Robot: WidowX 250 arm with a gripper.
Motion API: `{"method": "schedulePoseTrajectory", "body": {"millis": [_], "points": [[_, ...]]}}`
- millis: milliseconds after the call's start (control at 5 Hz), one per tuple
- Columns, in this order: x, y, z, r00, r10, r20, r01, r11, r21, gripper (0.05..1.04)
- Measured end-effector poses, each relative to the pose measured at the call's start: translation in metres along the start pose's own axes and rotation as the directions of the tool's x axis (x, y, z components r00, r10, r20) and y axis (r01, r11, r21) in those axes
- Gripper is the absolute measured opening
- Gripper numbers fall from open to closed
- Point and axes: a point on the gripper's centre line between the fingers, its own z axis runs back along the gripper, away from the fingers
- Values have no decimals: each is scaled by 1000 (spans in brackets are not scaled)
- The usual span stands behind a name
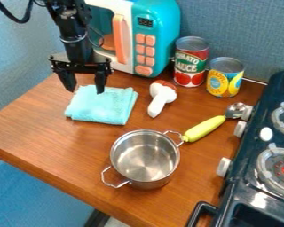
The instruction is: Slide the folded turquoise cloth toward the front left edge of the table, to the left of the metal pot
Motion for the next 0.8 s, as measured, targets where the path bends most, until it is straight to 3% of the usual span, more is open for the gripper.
{"method": "schedulePoseTrajectory", "body": {"millis": [200, 600, 800], "points": [[11, -6, -3, 999, -8, 34, 8, 1000, 4, 1000], [9, -6, -42, 995, -85, -48, 88, 994, 59, 1000], [6, -3, -47, 995, -77, -67, 82, 994, 77, 1001]]}}
